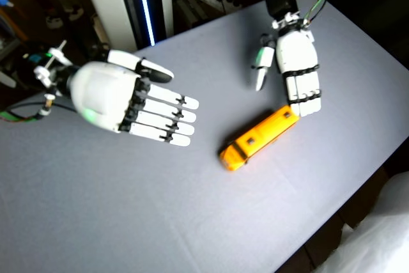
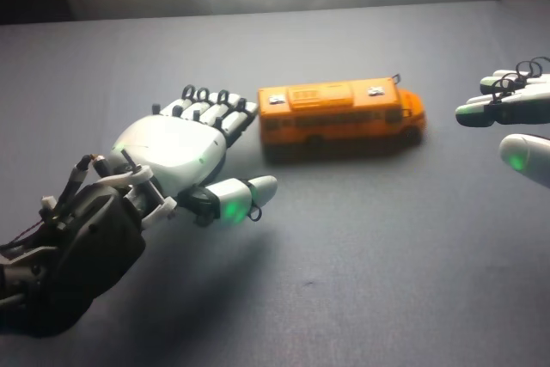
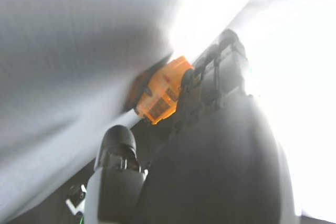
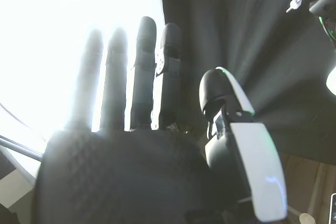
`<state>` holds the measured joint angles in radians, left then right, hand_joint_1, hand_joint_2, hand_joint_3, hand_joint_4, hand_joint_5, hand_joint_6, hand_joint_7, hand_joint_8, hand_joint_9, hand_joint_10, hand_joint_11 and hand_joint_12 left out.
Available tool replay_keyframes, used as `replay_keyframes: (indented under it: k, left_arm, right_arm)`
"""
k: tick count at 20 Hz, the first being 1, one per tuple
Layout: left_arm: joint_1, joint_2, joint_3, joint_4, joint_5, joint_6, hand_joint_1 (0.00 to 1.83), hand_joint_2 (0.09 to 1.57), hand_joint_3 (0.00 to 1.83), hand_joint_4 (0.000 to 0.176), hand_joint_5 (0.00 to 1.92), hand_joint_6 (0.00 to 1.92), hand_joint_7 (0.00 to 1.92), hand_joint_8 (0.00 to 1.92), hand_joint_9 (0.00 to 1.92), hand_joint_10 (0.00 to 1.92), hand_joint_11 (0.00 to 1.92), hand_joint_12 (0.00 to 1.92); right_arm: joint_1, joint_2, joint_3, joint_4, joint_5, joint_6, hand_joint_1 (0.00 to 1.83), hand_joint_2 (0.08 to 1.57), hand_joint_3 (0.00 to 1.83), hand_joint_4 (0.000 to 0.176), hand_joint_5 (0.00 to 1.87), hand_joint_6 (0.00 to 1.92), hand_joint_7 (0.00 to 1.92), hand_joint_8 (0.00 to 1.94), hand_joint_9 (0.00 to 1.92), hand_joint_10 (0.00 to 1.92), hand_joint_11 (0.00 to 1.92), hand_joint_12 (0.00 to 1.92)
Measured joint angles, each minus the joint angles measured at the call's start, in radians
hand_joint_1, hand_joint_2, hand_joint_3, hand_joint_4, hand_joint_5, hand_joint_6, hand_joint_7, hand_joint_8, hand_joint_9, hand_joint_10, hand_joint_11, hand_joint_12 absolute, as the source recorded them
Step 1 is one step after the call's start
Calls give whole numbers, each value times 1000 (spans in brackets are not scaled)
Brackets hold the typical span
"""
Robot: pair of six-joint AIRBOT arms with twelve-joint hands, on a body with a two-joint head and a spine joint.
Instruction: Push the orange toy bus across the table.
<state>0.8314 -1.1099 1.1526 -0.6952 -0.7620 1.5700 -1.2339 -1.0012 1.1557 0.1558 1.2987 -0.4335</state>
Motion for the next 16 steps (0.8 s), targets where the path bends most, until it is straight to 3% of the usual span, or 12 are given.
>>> replay_keyframes:
  k: [4, 6, 10, 11, 16]
  left_arm:
    - [-1, 40, -51, -15, -49, 0, 0, 1306, 0, 0, 52, 10, 5, 1, 3, 1, 10, 3]
    - [9, 91, -96, 26, -129, -32, 0, 1306, 0, 0, 19, 0, 0, 0, 0, 0, 52, 21]
    - [84, 180, -169, 152, -326, -273, 0, 1299, 0, 0, 72, 23, 27, 10, 28, 10, 46, 22]
    - [93, 193, -185, 174, -358, -295, 0, 1303, 0, 0, 54, 12, 29, 9, 20, 5, 25, 14]
    - [142, 266, -272, 326, -602, -363, 0, 1300, 0, 0, 117, 11, 82, 4, 59, 4, 58, 34]
  right_arm:
    - [0, 0, 0, 0, 0, 1, 354, 1454, 2, 0, 714, 1, 649, 1, 462, 3, 372, 18]
    - [0, 0, 0, 4, 0, 1, 348, 1464, 4, 0, 701, 0, 640, 0, 456, 0, 372, 18]
    - [-5, 19, -10, 41, 54, 3, 267, 1451, 0, 0, 680, 1, 629, 0, 452, 1, 342, 4]
    - [-5, 24, -11, 48, 79, 3, 359, 1455, 0, 0, 678, 1, 628, 0, 464, 3, 362, 12]
    - [-5, 51, -26, 87, 233, -11, 448, 1452, 3, 0, 605, 0, 592, 0, 511, 5, 502, 65]
